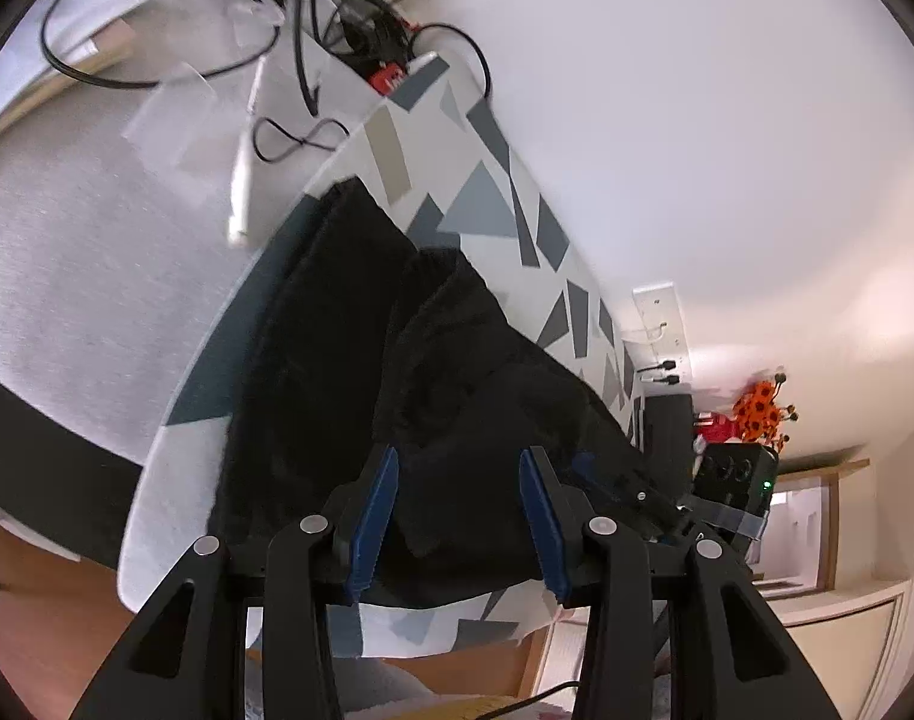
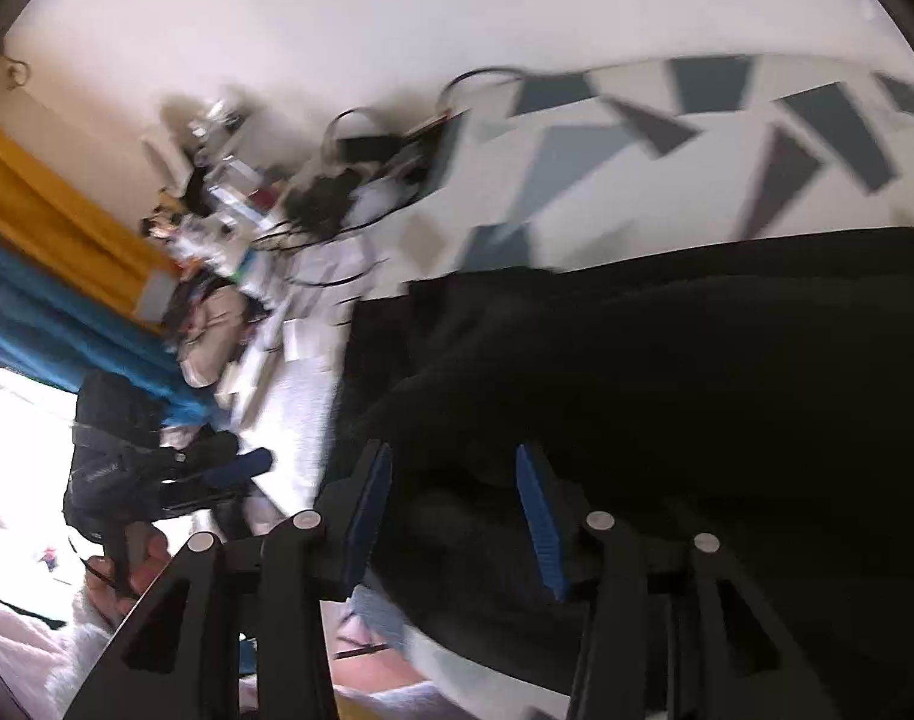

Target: Fold clothes

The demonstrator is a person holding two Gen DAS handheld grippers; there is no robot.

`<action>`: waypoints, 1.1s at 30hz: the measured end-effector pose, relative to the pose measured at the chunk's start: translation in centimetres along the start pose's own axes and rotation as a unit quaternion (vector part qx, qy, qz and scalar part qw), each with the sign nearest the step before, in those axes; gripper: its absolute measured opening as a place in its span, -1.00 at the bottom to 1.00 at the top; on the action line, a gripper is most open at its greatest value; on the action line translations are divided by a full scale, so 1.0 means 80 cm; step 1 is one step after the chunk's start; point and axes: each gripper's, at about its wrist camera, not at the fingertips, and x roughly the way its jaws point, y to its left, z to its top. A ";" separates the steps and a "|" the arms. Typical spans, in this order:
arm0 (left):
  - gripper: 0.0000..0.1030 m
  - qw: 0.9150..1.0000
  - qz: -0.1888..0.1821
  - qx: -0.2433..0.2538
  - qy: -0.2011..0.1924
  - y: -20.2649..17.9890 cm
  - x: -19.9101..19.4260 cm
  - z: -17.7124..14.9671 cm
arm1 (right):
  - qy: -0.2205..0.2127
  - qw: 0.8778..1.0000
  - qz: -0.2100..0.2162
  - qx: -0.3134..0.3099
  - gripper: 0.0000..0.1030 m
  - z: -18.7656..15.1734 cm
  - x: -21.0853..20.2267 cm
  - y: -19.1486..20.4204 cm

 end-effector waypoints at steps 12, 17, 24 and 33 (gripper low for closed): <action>-0.19 0.998 0.047 -0.003 -0.030 -0.004 0.003 -0.011 | 0.026 0.876 -0.253 -0.409 0.37 -0.054 0.070 0.107; -0.19 0.995 0.084 -0.006 -0.059 0.003 -0.018 -0.017 | 0.042 0.865 -0.242 -0.437 0.37 -0.044 0.108 0.113; -0.19 0.984 0.146 0.006 -0.101 0.007 -0.043 -0.026 | 0.047 0.868 -0.238 -0.433 0.36 -0.026 0.134 0.105; -0.19 0.968 0.195 0.128 -0.095 -0.024 -0.011 -0.027 | 0.011 0.950 -0.111 -0.292 -0.82 0.034 0.061 0.077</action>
